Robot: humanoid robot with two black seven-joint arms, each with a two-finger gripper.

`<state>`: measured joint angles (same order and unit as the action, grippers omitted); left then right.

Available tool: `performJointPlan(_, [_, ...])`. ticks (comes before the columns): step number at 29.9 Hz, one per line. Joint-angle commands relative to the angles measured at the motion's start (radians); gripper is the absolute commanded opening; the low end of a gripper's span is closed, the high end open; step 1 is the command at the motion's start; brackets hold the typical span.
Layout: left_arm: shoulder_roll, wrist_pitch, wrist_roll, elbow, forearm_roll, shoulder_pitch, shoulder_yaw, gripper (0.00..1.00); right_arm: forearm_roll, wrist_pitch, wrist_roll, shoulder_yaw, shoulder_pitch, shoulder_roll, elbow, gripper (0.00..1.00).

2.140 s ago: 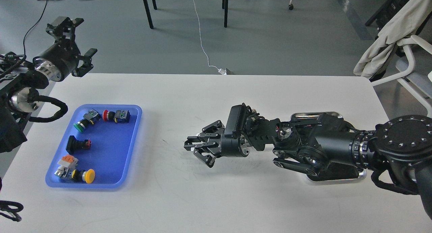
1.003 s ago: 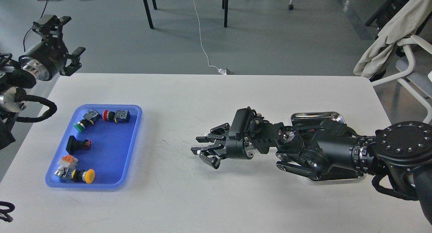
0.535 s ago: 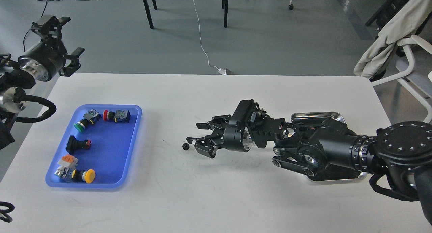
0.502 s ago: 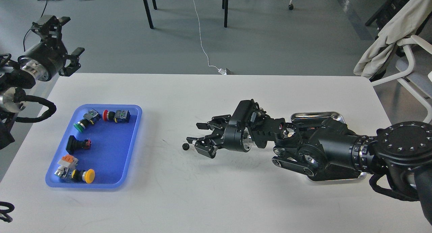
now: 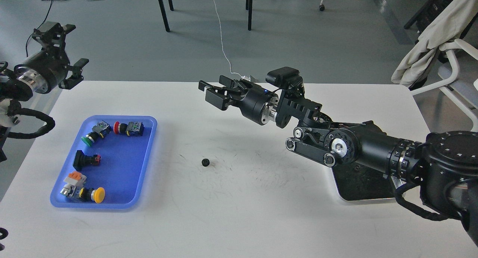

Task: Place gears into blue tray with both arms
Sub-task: 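Raise the right arm up and away from the table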

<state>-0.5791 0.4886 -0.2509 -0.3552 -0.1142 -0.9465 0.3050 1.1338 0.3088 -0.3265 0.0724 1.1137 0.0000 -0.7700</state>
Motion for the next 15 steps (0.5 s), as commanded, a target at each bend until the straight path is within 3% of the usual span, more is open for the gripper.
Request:
performJointPlan(1, [-0.001,0.000,-0.010,-0.008,-0.001,-0.006,-0.001,0.99,-0.100,0.000,0.006,0.059,0.014,0.000,-0.002,0.91])
performJointPlan(9, [0.001,0.000,-0.011,-0.021,-0.034,-0.038,-0.003,0.99,-0.393,-0.010,0.055,0.115,0.063,-0.092,-0.020,0.94])
performJointPlan(15, [0.016,0.000,-0.008,-0.013,-0.036,-0.060,-0.001,0.99,-0.503,-0.031,0.063,0.136,0.067,-0.222,-0.066,0.95])
